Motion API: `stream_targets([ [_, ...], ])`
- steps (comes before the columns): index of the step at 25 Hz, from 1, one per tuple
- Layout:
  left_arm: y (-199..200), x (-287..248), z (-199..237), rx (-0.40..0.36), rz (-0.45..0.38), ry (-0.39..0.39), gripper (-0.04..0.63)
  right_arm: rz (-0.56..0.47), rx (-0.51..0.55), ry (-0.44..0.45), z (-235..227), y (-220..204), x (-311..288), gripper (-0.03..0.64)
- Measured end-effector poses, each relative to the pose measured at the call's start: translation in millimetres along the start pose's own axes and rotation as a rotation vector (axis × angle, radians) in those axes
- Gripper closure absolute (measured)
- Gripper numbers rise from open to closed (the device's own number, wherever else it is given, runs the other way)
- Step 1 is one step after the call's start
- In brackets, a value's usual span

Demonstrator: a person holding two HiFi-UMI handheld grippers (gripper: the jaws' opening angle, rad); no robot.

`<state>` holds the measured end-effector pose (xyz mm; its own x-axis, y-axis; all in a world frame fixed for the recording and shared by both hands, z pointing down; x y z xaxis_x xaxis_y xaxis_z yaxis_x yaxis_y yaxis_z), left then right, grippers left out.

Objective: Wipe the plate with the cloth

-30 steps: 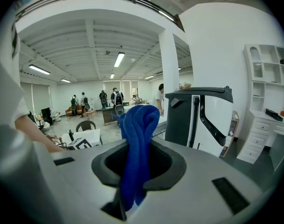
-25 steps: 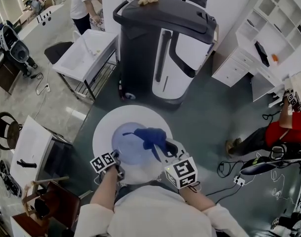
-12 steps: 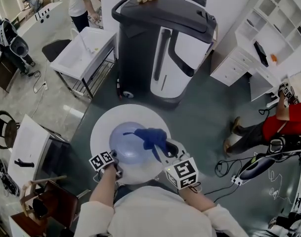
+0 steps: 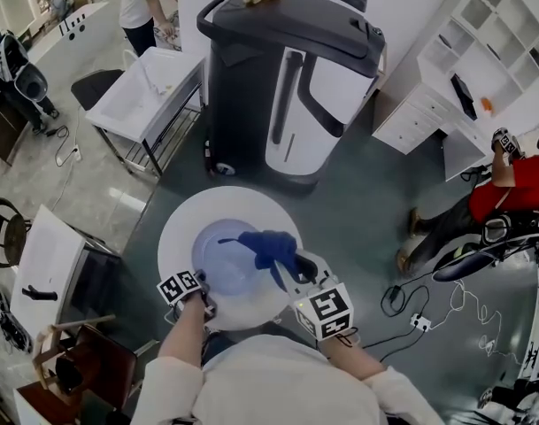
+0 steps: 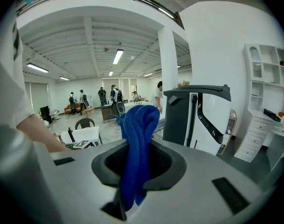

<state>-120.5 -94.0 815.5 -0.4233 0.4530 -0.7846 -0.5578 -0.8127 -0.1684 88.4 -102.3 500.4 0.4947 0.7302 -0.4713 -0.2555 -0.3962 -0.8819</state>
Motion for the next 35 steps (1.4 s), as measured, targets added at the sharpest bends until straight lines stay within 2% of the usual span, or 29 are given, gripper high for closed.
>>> stream_targets([
  [8, 0.5, -0.1, -4.3, 0.019, -0.003, -0.055, 0.541, -0.007, -0.002, 0.0, 0.6, -1.5, 2.8, 0.532],
  [9, -0.4, 0.0, -5.3, 0.022, 0.002, -0.063, 0.527, -0.009, -0.002, 0.0, 0.8, -1.3, 3.1, 0.532],
  [11, -2.7, 0.5, -5.6, 0.032, 0.011, -0.07, 0.457, -0.012, -0.004, 0.004, 2.3, -1.0, 3.3, 0.532],
  [14, -1.6, 7.0, -2.4, 0.017, -0.001, -0.044, 0.439, -0.016, -0.005, 0.012, 5.4, 0.4, 3.3, 0.532],
  [17, 9.7, 20.7, -1.1, -0.097, -0.05, 0.016, 0.434, -0.025, -0.005, 0.016, 6.8, 2.9, 3.4, 0.532],
  [19, 19.9, 30.5, -8.7, -0.168, -0.091, 0.014, 0.431, -0.031, -0.003, 0.018, 7.9, 4.2, 2.7, 0.532],
  [24, 40.9, 56.3, -56.2, -0.284, -0.196, -0.108, 0.431, -0.044, -0.003, 0.032, 11.9, 6.0, 0.4, 0.532],
  [27, 46.8, 75.7, -91.2, -0.411, -0.253, -0.186, 0.431, -0.048, -0.002, 0.036, 14.1, 6.5, 0.0, 0.532],
  [30, 48.5, 97.4, -118.4, -0.54, -0.306, -0.228, 0.437, -0.049, -0.004, 0.034, 14.4, 6.2, -0.7, 0.532],
  [35, 48.5, 131.6, -150.7, -0.608, -0.391, -0.317, 0.501, -0.058, -0.01, 0.036, 15.6, 7.9, -2.2, 0.532],
])
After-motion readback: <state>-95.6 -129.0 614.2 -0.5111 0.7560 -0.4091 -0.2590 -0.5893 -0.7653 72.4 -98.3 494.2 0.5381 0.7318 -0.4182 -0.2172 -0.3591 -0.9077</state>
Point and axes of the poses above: the fingertips, and each gripper's own axes: x backward along the fingers, z to its left, y out of its top, the point moved 1 cm from there along x, backward along the fingers, and after that the axes turned 3 degrees about z, right-handed, at the moved point
